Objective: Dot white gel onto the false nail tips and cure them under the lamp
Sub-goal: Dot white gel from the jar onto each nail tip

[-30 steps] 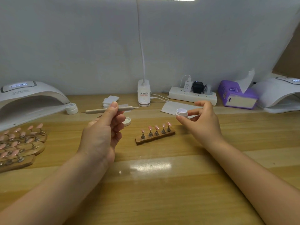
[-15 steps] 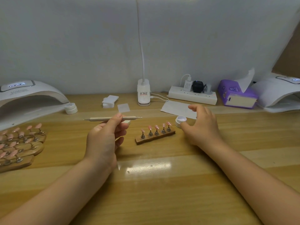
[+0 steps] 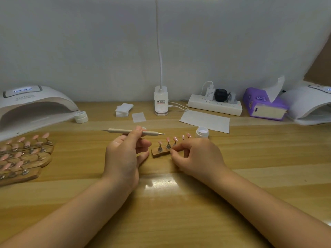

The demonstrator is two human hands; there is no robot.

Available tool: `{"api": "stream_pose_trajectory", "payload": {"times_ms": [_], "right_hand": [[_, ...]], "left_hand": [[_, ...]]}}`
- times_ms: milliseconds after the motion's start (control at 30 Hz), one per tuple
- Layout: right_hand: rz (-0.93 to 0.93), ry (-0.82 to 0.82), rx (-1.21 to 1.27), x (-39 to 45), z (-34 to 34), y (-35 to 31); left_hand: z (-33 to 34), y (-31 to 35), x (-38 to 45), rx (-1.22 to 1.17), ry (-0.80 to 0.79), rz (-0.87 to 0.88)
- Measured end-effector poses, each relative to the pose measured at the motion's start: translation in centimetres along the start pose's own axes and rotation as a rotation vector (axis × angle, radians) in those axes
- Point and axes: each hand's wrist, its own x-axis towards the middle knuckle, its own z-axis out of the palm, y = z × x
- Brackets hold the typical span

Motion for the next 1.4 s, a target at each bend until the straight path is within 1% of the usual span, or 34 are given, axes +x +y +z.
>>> {"api": "stream_pose_trajectory", "payload": {"times_ms": [200,300,467,567,667,767,867,967,1133,1267,1400], "right_hand": [[-0.061,0.003,-0.157,-0.1,0.1,-0.3],[-0.056,0.0,-0.201,-0.1,0.1,-0.3],[-0.026,-0.021,-0.159,0.0,-0.1,-0.2],[-0.051,-0.047,-0.181,0.2,-0.3,-0.2],[-0.076,-0.037,-0.193,0.2,-0.4,-0.3],[-0.072,-0.004,-0.169,0.0,-0.5,-0.4],[-0.08,0.036,-0.134,-0.1,-0.7,-0.2],[-0.118,0.001,-0.164,-0.3,-0.7,-0.3],[-0.089,-0.011,-0.08,-0.2,-0.7,-0.1],[-0.016,0.105,0.179,-0.2,-0.5,-0.4],[0.019,0.121,0.328,-0.3,-0.3,-0.7]], "left_hand": [[0.3,-0.3,-0.7,-0.017,-0.044,-0.007],[0.5,-0.5,-1.0,-0.027,-0.061,-0.009],[0.6,-0.9,-1.4,-0.016,-0.103,-0.004],[0.5,-0.9,-1.5,-0.015,-0.112,0.0],[0.5,-0.9,-1.4,-0.018,-0.112,0.0],[0.5,-0.7,-1.4,-0.011,-0.102,0.001],[0.6,-0.4,-1.3,-0.008,-0.059,-0.018],[0.6,-0.2,-1.2,-0.012,-0.032,-0.049],[0.6,-0.3,-1.0,-0.019,-0.035,-0.04],[0.2,-0.7,-0.5,-0.041,-0.03,0.014],[0.0,-0.8,0.2,-0.098,-0.042,0.107]]}}
